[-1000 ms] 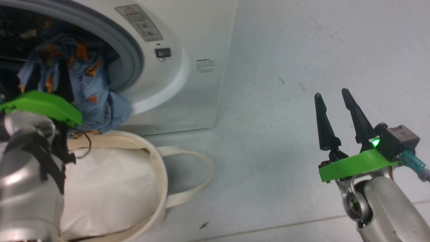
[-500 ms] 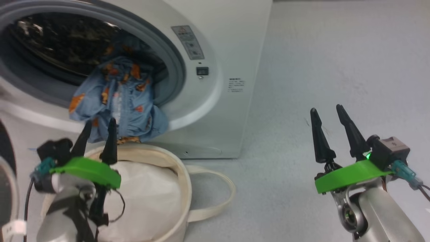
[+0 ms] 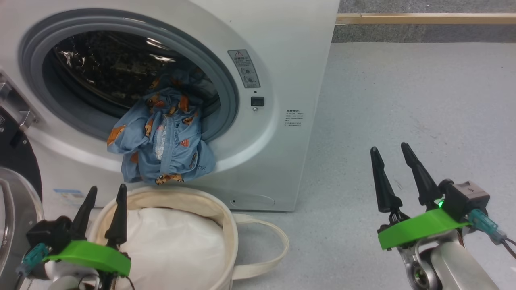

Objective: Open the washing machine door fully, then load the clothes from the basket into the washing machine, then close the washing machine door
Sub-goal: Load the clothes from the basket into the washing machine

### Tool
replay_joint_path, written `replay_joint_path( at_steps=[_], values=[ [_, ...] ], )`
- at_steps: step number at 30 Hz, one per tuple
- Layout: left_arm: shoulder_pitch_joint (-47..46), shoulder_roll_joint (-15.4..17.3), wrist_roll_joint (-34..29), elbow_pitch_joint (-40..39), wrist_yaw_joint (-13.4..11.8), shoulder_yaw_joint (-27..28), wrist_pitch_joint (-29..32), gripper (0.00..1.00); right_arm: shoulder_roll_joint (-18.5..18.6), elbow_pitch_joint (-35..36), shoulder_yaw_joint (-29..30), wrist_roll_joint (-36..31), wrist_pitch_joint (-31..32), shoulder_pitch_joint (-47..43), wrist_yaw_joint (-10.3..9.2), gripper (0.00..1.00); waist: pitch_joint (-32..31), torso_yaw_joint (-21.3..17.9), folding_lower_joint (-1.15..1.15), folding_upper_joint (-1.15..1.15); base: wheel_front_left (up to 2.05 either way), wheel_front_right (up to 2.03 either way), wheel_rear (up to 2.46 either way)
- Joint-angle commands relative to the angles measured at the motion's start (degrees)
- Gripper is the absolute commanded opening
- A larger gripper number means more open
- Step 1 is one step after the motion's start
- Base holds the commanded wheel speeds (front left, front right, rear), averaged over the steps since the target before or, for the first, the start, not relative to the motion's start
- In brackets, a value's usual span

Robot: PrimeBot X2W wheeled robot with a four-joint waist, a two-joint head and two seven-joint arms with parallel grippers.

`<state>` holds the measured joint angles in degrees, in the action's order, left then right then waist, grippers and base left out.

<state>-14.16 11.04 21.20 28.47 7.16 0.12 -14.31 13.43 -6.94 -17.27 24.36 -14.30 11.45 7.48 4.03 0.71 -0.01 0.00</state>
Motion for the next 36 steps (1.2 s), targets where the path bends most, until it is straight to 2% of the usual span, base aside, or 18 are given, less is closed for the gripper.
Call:
replay_joint_path(
  at_steps=[1, 9, 36],
  values=[
    [-1.06, 2.24, -0.15, -2.47, 0.32, 2.11, -0.69, 1.00, 0.70, 1.86, -0.45, -0.19, -0.70, 0.15, 0.01, 1.00, -0.05, -0.06, 0.01, 0.00, 0.00, 0.00, 0.00],
    [1.42, 3.58, -0.51, -4.49, 0.33, 2.69, -0.69, 1.00, 0.47, 1.57, 0.07, -0.21, -0.70, -1.17, 0.01, 1.00, -1.18, -0.94, 0.01, 0.00, 0.00, 0.00, 0.00],
    [1.00, 2.59, 1.05, -1.79, 0.33, 2.23, -0.69, 1.00, 0.80, -0.04, -0.92, 0.57, -0.70, -0.75, 0.01, 1.00, 0.23, -1.97, 0.01, 0.00, 0.00, 0.00, 0.00]
  ],
)
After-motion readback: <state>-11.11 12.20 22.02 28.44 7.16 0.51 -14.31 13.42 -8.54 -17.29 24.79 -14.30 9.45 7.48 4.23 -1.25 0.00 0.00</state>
